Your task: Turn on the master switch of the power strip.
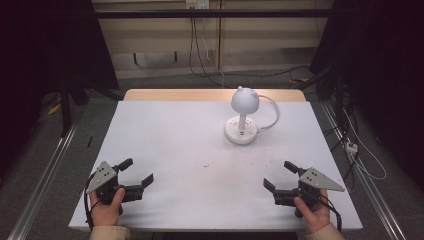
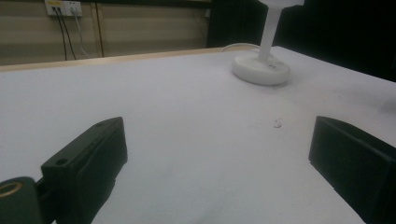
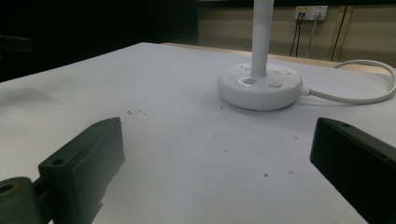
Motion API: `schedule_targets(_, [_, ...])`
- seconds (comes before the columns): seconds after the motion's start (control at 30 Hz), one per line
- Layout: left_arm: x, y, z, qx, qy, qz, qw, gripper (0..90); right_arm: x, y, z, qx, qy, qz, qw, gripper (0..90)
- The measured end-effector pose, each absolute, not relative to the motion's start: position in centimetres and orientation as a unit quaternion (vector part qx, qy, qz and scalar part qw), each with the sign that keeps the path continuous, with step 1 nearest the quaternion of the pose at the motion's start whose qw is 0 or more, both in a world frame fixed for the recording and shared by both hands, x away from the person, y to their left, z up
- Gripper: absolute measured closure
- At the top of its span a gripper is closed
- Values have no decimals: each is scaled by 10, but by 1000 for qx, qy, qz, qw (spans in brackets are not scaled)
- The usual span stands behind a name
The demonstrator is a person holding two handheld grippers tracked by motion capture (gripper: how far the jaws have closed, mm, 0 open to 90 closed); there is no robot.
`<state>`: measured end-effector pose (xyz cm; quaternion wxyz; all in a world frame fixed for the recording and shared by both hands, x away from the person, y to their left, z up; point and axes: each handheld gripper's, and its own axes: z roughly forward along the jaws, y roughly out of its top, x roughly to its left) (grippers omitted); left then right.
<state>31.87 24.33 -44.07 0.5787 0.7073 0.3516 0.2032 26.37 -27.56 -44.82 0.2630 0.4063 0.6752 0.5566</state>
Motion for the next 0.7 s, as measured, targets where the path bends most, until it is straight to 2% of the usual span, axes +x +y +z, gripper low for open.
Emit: schedule_targets(0.7, [318,245,-441,707,349,202,581,39,284,-270,-442,410,682,540,275,40])
